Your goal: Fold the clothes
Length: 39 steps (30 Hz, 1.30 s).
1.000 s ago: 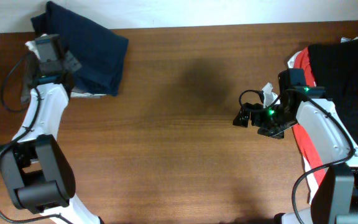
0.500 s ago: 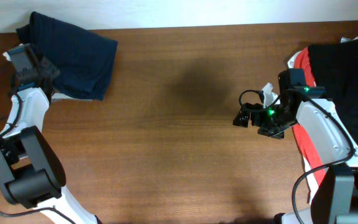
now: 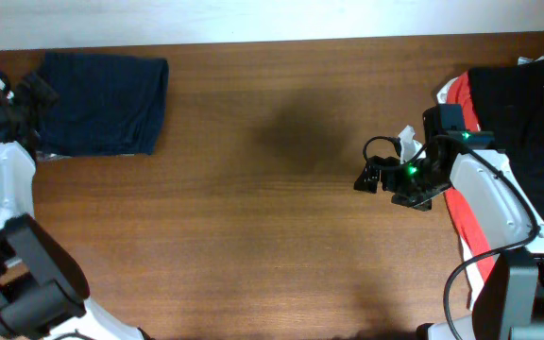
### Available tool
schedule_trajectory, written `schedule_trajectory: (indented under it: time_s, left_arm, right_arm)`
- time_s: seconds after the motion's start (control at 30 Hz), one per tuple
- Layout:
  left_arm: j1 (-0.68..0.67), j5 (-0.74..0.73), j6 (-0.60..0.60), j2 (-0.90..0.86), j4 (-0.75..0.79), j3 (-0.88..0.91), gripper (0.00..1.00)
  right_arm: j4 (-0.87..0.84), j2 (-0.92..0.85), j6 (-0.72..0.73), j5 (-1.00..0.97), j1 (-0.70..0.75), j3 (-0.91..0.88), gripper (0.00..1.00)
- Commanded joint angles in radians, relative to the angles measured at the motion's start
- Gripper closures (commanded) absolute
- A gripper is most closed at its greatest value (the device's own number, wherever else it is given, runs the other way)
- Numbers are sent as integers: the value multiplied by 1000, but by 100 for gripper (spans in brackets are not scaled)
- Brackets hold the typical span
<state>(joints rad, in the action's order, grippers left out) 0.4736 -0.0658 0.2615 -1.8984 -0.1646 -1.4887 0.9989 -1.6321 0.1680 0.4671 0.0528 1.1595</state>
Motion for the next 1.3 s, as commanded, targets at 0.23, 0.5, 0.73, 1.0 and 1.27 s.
schedule_trajectory:
  time_s: [0.23,0.5,0.73,1.0,1.27]
  left_arm:
    - [7,-580,-82,-184,-269,-15,100]
    - [-41,-695,-113,-225,-349,-74,100]
    - [-229,-512,-114,-83,-249,-138,100]
    - [-312,-292,-39,-412,97,-138,100]
    - [-225,-306,-23,-197,-43,-349,100]
  right_arm:
    - [0,9,-6,-12,6,8,2]
    - [0,9,-6,-12,6,8,2]
    - [0,9,-6,-12,6,8,2]
    - [0,9,-6,-12,7,8,2]
    - [0,9,-6,-13,6,8,2]
